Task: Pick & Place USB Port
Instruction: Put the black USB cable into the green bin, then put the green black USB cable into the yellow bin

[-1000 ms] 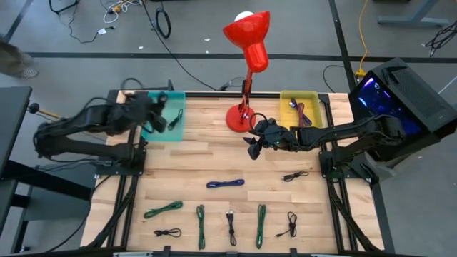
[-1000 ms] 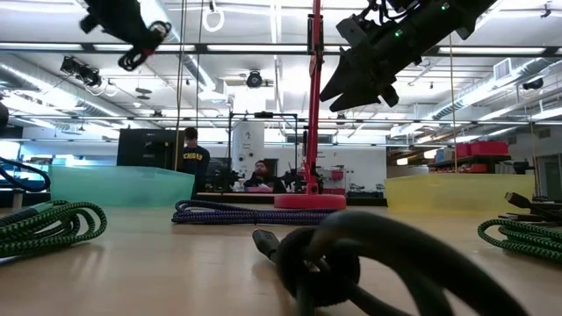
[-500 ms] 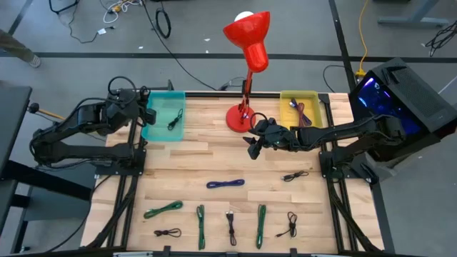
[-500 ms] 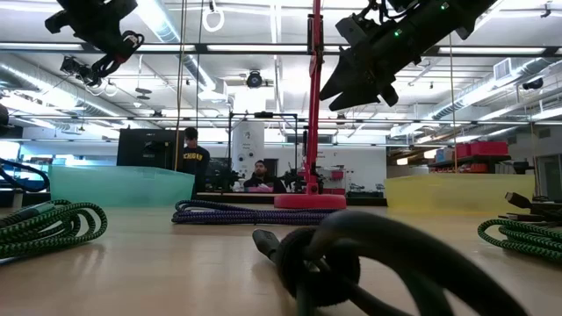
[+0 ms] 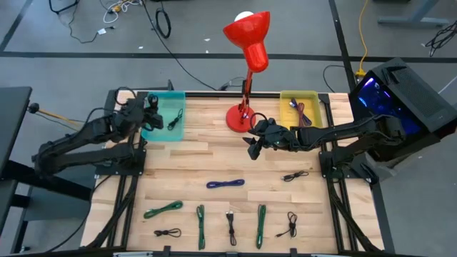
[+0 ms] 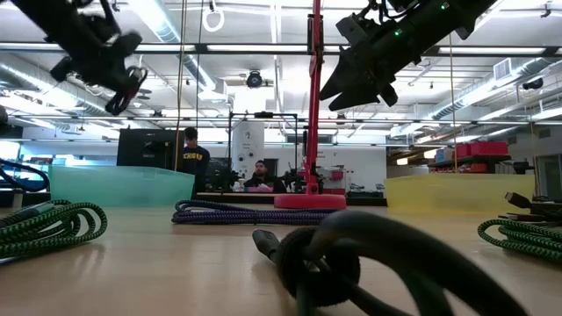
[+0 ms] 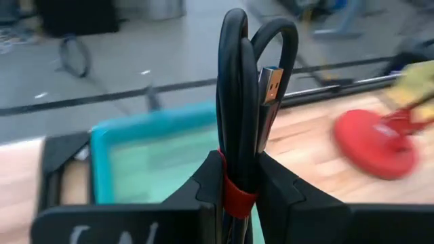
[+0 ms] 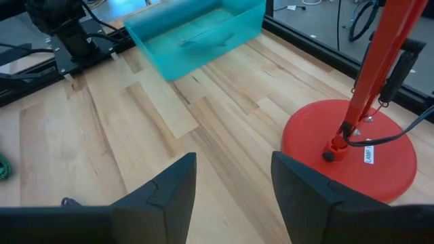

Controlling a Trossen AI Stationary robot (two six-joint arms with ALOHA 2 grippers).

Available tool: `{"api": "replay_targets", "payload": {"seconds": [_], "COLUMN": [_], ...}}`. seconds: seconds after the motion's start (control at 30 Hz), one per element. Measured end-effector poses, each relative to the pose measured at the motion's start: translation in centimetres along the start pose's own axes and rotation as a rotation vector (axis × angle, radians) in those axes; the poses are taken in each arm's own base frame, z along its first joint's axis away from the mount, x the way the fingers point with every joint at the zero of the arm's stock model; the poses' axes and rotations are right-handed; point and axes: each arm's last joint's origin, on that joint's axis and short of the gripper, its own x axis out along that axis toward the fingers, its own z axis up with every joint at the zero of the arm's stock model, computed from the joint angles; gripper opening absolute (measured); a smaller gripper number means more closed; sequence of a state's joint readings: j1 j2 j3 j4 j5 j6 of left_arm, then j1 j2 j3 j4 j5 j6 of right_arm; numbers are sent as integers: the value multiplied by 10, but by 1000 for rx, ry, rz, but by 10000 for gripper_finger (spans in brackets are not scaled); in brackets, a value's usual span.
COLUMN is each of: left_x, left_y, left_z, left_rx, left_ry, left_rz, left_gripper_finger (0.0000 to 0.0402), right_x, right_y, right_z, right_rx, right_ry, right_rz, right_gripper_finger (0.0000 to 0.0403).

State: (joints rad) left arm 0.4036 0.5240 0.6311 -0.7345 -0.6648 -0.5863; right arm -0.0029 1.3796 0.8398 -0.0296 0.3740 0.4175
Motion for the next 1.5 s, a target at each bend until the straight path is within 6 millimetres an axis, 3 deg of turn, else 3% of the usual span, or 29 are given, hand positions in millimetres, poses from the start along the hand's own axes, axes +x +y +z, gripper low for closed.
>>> {"api": "replay_targets", "payload": {"seconds": [0.27,0.63,0.7,0.93,1.1,1.23,1.5], "left_x": [39,55,55,56,57,53,16], "left_y": [7,19,20,22,23,17,-10], "left_z": [-40,-46,-46,-45,-43,-35,-5], "left_rx": [-130,-174,-177,-150,-109,-58,56], "left_ry": [91,79,85,83,69,77,213], "left_rz": [-21,17,12,22,21,-147,-848], "left_gripper_finger": [57,57,79,229,271,271,249], "right_x": [0,0,0,0,0,0,0], "right_y": [0,0,0,0,0,0,0], "right_z": [0,0,0,0,0,0,0], "right_rx": [-8,-8,-8,-8,-8,-8,-2], "right_ry": [0,1,0,0,0,0,-1], "right_rz": [0,0,0,-1,-2,-2,-3], "right_gripper_finger": [191,191,191,191,191,191,191]}}
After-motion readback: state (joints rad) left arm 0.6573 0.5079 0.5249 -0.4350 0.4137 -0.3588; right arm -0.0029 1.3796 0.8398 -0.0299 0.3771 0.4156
